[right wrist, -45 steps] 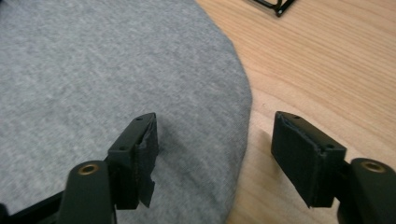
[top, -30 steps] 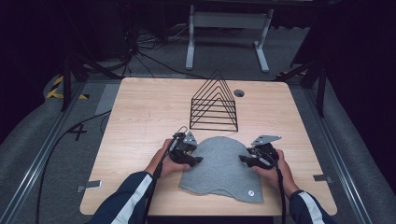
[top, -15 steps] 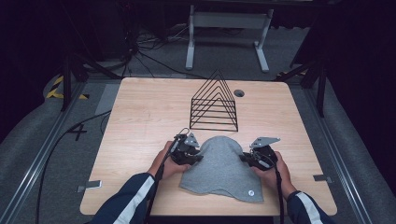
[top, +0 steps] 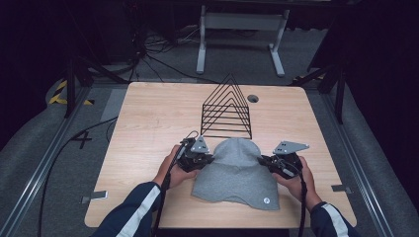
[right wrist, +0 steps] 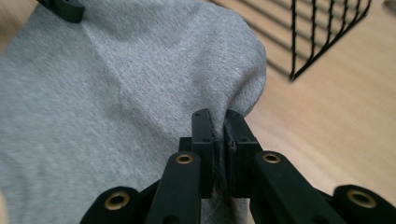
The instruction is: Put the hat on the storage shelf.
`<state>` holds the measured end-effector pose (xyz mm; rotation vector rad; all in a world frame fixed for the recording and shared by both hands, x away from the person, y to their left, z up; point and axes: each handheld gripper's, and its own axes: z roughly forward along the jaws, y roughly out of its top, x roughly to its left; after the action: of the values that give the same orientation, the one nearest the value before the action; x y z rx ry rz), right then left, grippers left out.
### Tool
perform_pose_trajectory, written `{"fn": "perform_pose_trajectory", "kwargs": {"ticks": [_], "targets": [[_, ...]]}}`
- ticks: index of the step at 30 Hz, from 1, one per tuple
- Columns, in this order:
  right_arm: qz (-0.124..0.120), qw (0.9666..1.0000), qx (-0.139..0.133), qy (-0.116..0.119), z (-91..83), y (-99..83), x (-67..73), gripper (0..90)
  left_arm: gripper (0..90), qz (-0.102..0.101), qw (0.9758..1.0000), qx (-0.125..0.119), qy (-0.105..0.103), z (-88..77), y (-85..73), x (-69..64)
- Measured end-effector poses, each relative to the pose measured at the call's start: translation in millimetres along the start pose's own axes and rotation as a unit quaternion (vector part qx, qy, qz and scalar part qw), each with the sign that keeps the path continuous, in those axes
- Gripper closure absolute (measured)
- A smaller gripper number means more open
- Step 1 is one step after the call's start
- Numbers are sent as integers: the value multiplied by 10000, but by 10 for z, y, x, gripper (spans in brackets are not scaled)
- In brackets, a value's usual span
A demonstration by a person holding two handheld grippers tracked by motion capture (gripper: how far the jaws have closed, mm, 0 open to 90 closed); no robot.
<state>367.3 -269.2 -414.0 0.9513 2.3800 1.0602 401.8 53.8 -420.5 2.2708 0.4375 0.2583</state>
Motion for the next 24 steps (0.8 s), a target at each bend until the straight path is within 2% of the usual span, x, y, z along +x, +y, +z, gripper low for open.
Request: {"fn": "perform_pose_trajectory", "kwargs": {"ticks": [1,3,5,6,7,9,10,14,15,17,21,24], "targets": [[-32,10000,-71,-12,-43,30,7,847,862,0,10000,0,0,0,0,0],[-119,9997,-200,-54,-126,99,21,847,863,58,9997,-231,86,-142,84,-10],[-159,9996,-236,-57,-148,121,22,848,863,110,9995,-267,122,-184,112,-9],[-220,9992,-325,-86,-204,191,16,848,863,117,9990,-404,151,-271,166,-4],[-220,9992,-325,-86,-204,191,16,848,863,117,9990,-404,151,-271,166,-4],[-272,9985,-465,-119,-277,295,1,848,863,219,9981,-515,244,-371,256,23],[-272,9985,-465,-119,-277,295,1,848,864,219,9981,-515,244,-371,256,23],[-406,9968,-650,-208,-429,509,-18,849,864,402,9967,-606,352,-553,466,47],[-437,9963,-689,-264,-468,557,-25,849,864,402,9967,-606,352,-553,466,47],[-479,9953,-778,-332,-527,629,-36,850,864,545,9957,-605,442,-644,578,53],[-474,9927,-1034,-395,-674,813,-80,850,864,611,9934,-765,605,-768,717,78],[-596,9905,-1126,-512,-779,987,-86,851,865,632,9920,-831,709,-865,846,131]]}}
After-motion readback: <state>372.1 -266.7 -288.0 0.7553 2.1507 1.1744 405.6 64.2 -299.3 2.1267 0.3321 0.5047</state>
